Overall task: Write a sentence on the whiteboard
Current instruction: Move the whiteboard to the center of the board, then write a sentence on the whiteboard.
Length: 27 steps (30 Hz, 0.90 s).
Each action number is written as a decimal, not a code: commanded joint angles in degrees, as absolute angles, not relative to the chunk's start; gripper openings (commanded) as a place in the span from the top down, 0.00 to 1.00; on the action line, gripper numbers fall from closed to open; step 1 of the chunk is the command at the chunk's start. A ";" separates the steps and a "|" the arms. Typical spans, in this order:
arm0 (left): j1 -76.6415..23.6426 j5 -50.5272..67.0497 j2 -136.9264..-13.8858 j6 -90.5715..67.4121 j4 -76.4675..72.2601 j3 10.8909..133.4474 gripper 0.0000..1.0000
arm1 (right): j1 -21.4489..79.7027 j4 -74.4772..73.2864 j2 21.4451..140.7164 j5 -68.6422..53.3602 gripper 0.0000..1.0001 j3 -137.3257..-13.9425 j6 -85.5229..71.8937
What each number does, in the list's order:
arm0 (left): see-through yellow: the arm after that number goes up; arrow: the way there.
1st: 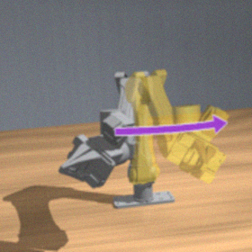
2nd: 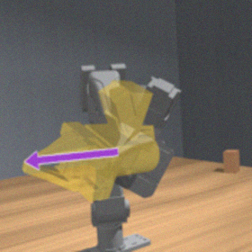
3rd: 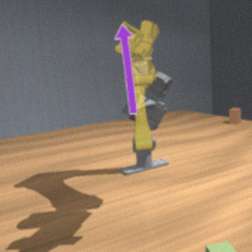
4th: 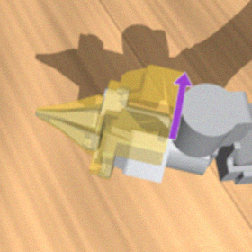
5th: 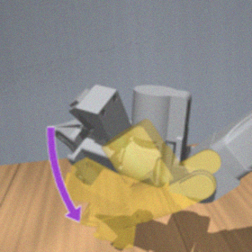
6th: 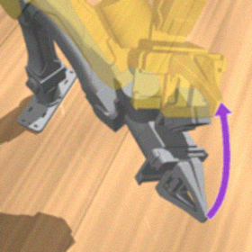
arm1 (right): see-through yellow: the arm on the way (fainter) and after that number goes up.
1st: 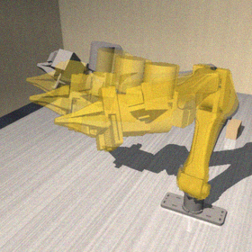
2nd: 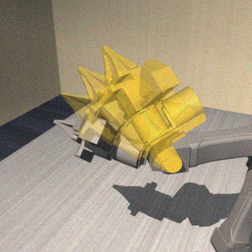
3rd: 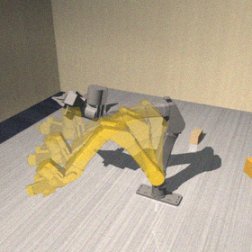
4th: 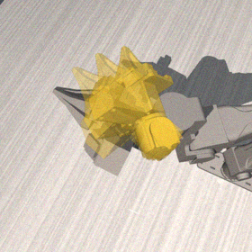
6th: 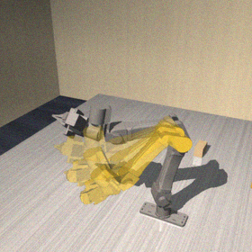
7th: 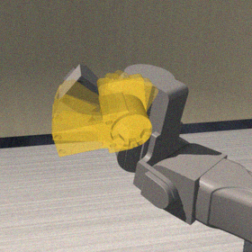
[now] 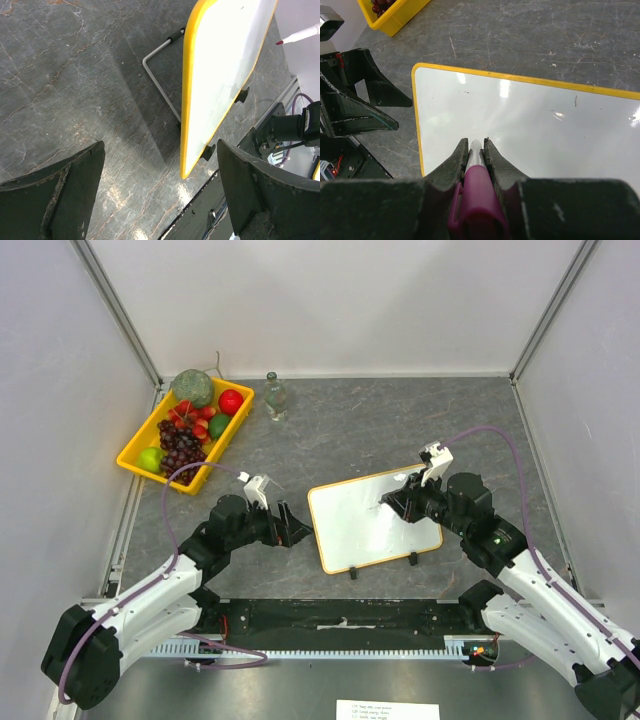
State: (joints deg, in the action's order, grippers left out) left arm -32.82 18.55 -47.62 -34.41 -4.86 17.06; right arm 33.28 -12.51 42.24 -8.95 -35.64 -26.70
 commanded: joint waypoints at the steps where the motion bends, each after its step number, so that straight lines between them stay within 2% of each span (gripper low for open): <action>1: -32.96 20.04 -47.29 -31.91 -7.03 16.79 0.03 | 33.58 -8.88 42.45 -8.96 1.00 -35.33 -25.66; 12: -32.87 25.04 -50.35 -30.32 -14.58 15.64 0.06 | 33.66 -3.09 43.06 -9.93 1.00 -32.35 -27.77; 20: -32.87 30.75 -60.01 -29.89 -26.36 17.04 0.10 | 33.66 4.65 43.07 -15.37 1.00 -31.12 -29.53; 27: -32.34 36.47 -71.62 -27.86 -35.32 20.91 0.20 | 33.57 8.96 42.27 -18.63 1.00 -29.97 -28.92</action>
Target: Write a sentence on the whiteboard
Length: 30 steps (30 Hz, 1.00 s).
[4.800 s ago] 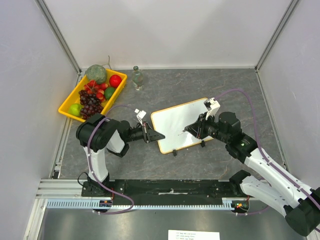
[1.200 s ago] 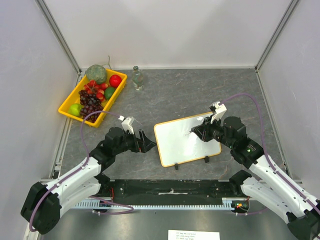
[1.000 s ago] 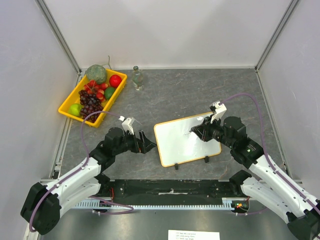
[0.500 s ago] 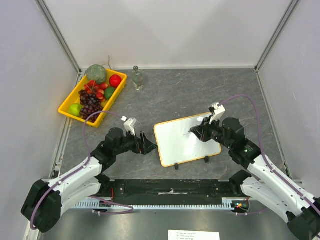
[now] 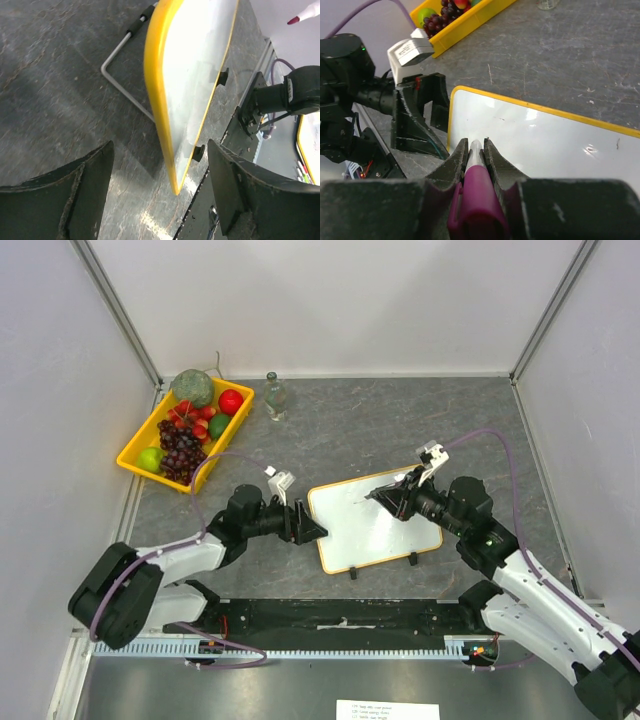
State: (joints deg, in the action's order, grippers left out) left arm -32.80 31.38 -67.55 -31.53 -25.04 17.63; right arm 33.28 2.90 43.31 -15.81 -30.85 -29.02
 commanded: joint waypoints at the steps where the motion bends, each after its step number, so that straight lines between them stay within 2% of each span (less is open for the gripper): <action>1: -32.26 37.61 -73.11 -27.77 -36.55 21.27 0.22 | 33.66 9.14 42.28 -18.98 1.00 -29.88 -28.83; 7: -31.90 43.94 -77.78 -27.51 -43.85 21.45 0.32 | 33.66 10.98 43.24 -20.56 1.00 -29.27 -28.48; 10: -31.99 45.17 -77.78 -25.93 -43.86 21.36 0.39 | 33.66 12.21 44.38 -21.70 1.00 -29.44 -28.56; 18: -31.90 45.44 -77.52 -22.94 -39.90 22.32 0.51 | 34.01 15.38 46.76 -21.19 1.00 -29.18 -29.00; 25: -31.73 44.91 -79.01 -23.12 -40.25 22.24 0.85 | 37.96 15.73 47.11 -14.87 1.00 -30.14 -27.34; 30: -31.29 44.82 -79.45 -23.47 -39.90 22.15 0.97 | 42.44 13.89 47.55 -8.19 1.00 -31.38 -24.35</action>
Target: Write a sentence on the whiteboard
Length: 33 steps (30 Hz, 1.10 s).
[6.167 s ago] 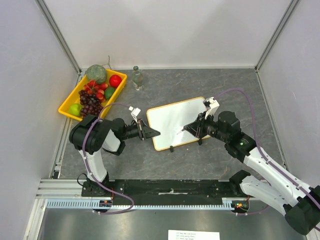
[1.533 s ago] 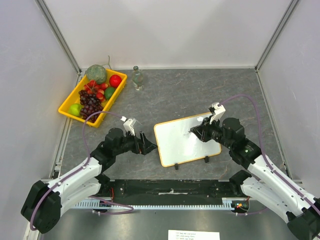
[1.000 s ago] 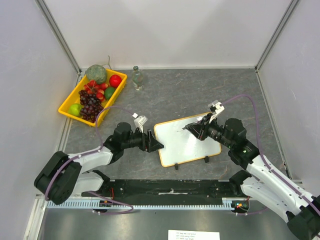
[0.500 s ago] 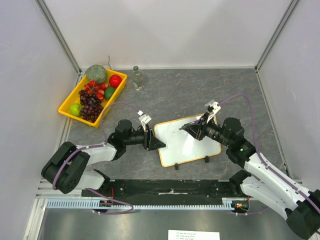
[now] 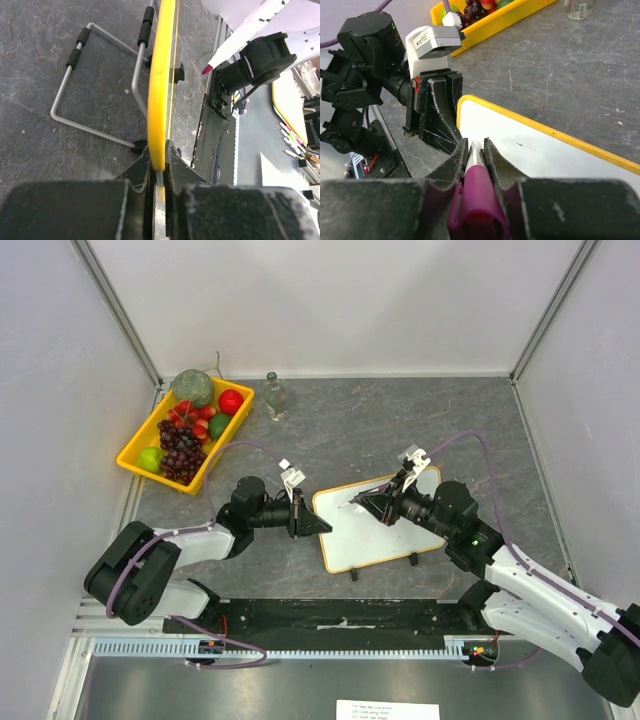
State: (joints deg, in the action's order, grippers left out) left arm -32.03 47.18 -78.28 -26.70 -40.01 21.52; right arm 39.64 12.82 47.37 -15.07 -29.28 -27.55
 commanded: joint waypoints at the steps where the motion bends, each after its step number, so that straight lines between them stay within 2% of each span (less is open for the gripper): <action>1: -31.20 44.74 -79.45 -23.64 -39.82 21.97 0.98 | 43.32 13.71 47.37 -7.04 1.00 -31.20 -23.82; 10: -29.80 43.33 -80.07 -25.13 -35.42 22.24 0.98 | 48.07 15.82 44.38 2.63 1.00 -28.92 -22.68; 27: -29.36 45.18 -85.52 -28.04 -32.43 23.21 0.98 | 54.66 19.77 45.70 12.39 1.00 -26.98 -17.32; 33: -29.44 41.32 -82.36 -28.56 -33.40 20.48 0.98 | 57.13 21.00 47.46 16.17 1.00 -27.51 -16.52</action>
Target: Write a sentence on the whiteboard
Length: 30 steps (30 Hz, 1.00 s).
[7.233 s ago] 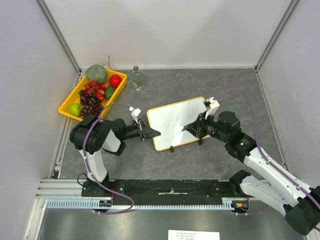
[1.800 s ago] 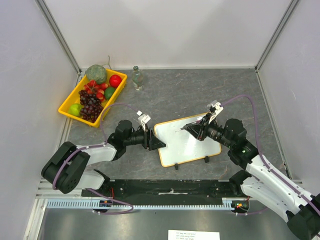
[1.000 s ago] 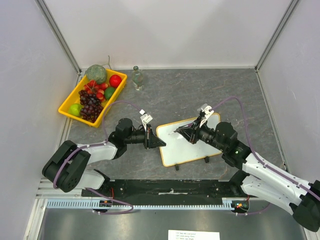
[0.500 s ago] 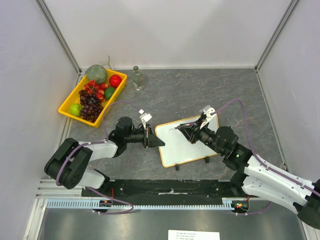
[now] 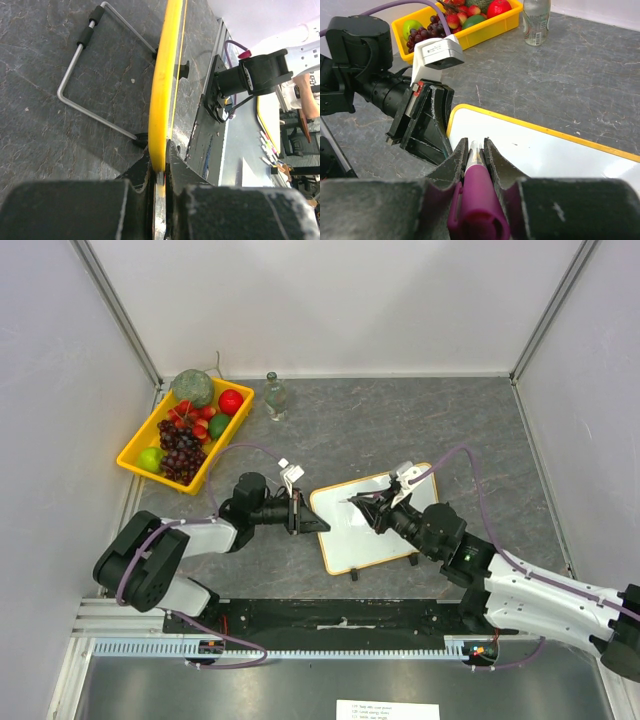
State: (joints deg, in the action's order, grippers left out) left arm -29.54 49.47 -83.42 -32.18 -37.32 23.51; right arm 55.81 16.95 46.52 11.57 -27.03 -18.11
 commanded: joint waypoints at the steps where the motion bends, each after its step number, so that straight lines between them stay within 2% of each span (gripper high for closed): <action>1: -29.36 40.61 -81.48 -28.30 -33.31 19.70 0.98 | 57.56 21.44 47.63 16.52 1.00 -27.60 -16.35; 30: -29.36 42.28 -80.68 -27.69 -34.01 18.90 0.98 | 60.56 28.74 54.23 26.72 1.00 -23.47 -16.52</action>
